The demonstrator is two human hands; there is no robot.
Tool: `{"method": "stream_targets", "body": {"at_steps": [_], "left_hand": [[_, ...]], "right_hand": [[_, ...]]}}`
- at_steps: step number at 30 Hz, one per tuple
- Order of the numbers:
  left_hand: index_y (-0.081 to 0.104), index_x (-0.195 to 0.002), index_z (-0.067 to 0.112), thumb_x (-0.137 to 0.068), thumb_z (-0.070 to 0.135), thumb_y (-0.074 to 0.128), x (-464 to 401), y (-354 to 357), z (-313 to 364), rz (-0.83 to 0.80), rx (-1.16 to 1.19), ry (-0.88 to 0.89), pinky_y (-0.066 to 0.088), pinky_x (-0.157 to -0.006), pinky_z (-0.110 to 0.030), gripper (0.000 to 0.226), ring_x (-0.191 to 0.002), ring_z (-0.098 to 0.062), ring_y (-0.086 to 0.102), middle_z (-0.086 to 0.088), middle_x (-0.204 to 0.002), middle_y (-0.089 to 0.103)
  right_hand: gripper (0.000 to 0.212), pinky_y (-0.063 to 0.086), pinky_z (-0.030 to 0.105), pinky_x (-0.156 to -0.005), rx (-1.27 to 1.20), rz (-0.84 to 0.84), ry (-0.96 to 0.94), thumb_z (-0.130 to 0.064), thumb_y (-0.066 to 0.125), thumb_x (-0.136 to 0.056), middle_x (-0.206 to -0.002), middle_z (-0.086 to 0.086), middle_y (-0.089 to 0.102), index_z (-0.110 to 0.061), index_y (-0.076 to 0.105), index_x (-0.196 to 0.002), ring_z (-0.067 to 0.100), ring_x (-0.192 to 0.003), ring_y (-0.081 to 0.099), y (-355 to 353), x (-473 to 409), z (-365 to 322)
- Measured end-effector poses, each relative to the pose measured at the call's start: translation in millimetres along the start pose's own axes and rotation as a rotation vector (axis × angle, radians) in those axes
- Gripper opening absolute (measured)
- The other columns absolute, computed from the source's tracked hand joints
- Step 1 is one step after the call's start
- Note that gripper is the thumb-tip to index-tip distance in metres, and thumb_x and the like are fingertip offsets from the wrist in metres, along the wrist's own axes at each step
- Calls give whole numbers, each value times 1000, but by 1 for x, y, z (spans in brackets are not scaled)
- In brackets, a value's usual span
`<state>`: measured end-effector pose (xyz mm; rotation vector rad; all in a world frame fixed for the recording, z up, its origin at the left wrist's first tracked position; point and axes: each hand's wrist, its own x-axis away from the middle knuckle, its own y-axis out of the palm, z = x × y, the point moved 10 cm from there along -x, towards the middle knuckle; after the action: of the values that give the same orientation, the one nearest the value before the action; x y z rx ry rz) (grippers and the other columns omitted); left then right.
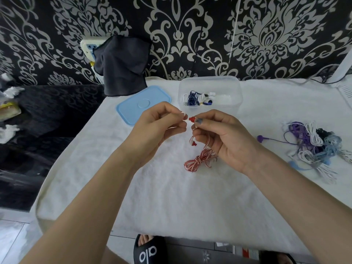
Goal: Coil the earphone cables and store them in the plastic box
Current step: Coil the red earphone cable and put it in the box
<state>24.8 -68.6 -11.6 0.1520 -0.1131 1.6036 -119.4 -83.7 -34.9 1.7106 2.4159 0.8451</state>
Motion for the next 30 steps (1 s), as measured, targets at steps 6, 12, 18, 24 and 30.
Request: {"method": "stream_targets", "body": {"at_steps": [6,12,18,24,30], "left_hand": [[62,-89,5,-92,-2,67,1,-5,0,21,-45,7,60,-80,-28,10,-80,-17,70,-5,-69,63],[67,-94,3,-85,-4,75,4,-1,3,-10,-188,59,61,-89,-37,14,-95,-32,74,-11,-97,71],[73,-93,10,-85,1,77,6,3,5,-12,-294,79,58,-97,-43,13,-94,-24,76,-6,-100,75],[75,-97,7,-95,-1,64,5,-2,6,36,-292,86,61,-93,-36,14,-93,-19,76,-6,-94,76],[76,-101,12,-93,1,68,5,0,8,18,-329,96,59,-91,-34,15,-94,-18,76,-3,-100,77]], "right_hand": [[10,55,22,-58,40,0,12,2,62,-92,-73,9,69,-5,68,-90,13,-62,66,-2,-3,2],[9,51,21,-56,67,34,-24,3,62,-92,-70,5,68,-3,68,-94,13,-61,61,-9,-6,-1],[9,48,25,-56,195,-7,-102,1,65,-90,-71,11,64,2,67,-99,17,-63,61,-5,-4,-4],[6,50,29,-59,293,31,-167,-3,67,-91,-71,12,67,-1,69,-96,21,-65,64,-12,-6,-7],[5,54,33,-64,366,19,-247,-4,69,-91,-77,15,70,-2,69,-95,25,-67,69,-7,-2,-13]]}}
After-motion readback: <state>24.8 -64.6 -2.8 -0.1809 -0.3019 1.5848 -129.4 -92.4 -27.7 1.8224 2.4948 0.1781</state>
